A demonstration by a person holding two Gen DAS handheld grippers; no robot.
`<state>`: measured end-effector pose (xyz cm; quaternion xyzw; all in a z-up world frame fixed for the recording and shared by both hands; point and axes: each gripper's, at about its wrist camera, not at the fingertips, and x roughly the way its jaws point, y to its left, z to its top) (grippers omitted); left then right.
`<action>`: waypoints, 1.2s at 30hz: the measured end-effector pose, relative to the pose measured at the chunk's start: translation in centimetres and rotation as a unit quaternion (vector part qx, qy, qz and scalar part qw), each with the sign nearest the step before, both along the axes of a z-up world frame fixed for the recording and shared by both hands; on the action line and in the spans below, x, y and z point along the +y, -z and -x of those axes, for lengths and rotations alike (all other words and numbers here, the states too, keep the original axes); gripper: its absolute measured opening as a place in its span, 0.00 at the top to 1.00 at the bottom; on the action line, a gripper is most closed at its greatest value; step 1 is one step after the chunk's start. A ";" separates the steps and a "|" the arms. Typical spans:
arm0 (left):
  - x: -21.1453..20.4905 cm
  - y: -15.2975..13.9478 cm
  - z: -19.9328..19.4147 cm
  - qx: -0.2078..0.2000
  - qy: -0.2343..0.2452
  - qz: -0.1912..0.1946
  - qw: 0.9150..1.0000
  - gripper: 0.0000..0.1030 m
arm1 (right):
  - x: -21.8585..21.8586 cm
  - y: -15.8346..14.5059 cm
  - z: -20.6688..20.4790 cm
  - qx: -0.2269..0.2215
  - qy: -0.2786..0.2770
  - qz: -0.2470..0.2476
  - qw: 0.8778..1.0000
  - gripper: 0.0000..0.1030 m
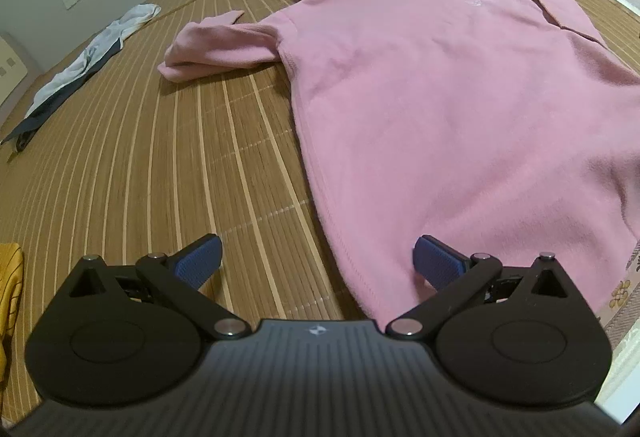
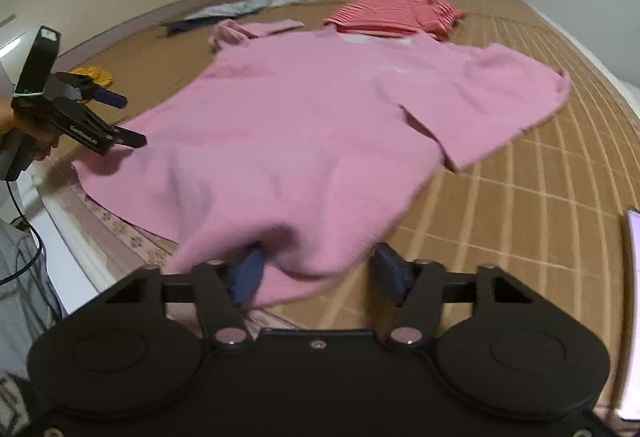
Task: Fold clothes
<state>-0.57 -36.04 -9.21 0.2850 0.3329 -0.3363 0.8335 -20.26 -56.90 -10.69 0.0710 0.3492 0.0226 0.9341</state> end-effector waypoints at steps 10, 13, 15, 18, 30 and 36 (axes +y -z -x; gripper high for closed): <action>-0.1 -0.4 1.4 0.029 0.064 -0.013 0.997 0.00 | -2.3 -3.3 2.1 0.058 0.018 0.075 0.995 0.94; 0.2 -0.5 2.0 0.034 0.077 -0.020 0.996 0.00 | -2.5 -3.5 2.7 0.089 0.012 0.108 0.990 0.94; 0.6 -0.5 2.4 0.039 0.088 -0.024 0.995 0.00 | -1.8 -2.4 2.3 0.136 -0.010 0.126 0.983 0.94; 1.2 -0.5 3.0 0.041 0.103 -0.026 0.993 0.00 | -1.5 -2.0 2.6 0.150 -0.025 0.121 0.981 0.93; 1.9 -0.3 3.2 0.045 0.100 -0.021 0.994 0.00 | 1.3 -1.9 1.3 0.080 -0.012 0.094 0.992 0.47; 2.3 -0.3 3.0 0.052 0.097 -0.017 0.994 0.00 | 1.0 -1.4 1.4 0.119 0.009 0.154 0.981 0.89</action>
